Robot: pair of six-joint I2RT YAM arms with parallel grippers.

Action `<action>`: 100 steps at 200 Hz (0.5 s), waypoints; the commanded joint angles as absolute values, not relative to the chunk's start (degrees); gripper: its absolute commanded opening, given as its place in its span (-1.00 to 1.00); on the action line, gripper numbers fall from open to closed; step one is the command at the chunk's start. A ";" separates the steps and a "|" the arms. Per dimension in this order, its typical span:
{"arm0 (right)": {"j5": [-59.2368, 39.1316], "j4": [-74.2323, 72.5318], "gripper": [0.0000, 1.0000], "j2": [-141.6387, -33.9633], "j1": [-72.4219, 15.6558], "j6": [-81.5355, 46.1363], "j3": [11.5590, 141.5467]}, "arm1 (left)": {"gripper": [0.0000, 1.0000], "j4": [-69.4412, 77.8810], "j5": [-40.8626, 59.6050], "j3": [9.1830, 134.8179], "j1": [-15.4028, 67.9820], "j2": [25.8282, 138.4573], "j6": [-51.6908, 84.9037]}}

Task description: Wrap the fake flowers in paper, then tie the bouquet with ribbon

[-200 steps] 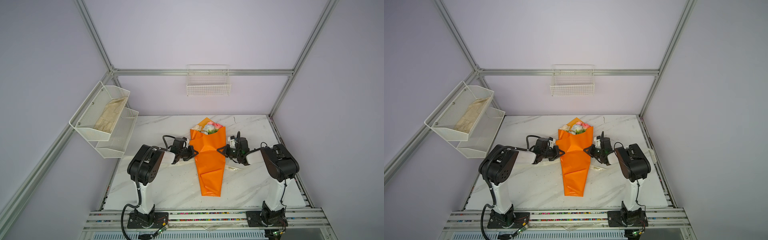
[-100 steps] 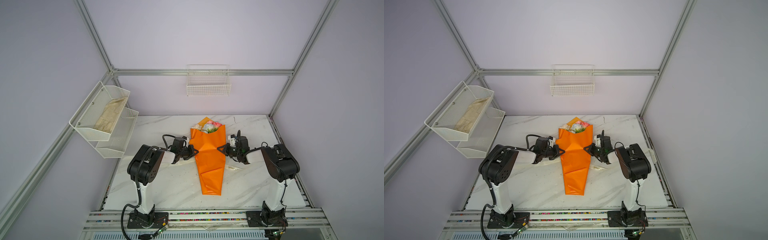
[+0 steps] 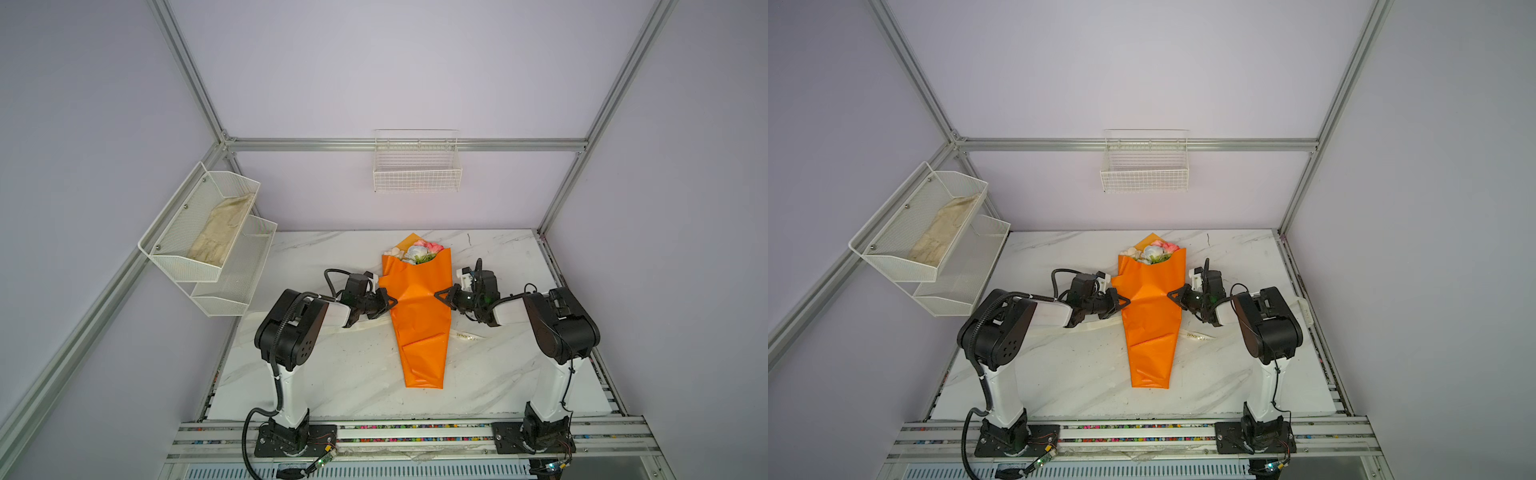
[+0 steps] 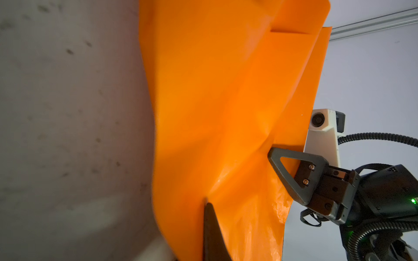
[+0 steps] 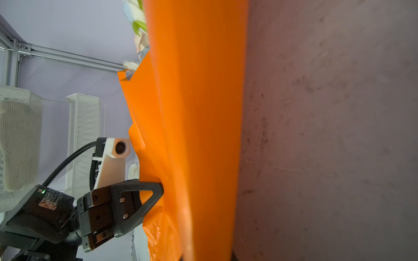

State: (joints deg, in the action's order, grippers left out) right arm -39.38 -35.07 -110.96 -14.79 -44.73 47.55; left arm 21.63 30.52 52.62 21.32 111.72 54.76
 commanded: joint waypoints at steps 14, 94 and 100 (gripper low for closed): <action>-37.18 -36.83 -0.87 -112.21 -14.35 -45.26 48.58 | -1.00 23.54 29.40 57.24 20.92 111.19 54.59; -36.34 -33.88 -0.40 -110.72 -14.17 -45.18 48.09 | -0.51 18.19 27.75 57.30 20.74 110.86 52.45; -35.45 -32.29 -0.31 -109.60 -14.14 -44.79 48.08 | -0.45 17.07 27.10 57.15 20.74 110.36 51.94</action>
State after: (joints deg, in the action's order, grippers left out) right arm -37.80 -35.07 -113.10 -14.48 -45.21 47.77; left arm 20.12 29.12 53.39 21.28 112.51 54.24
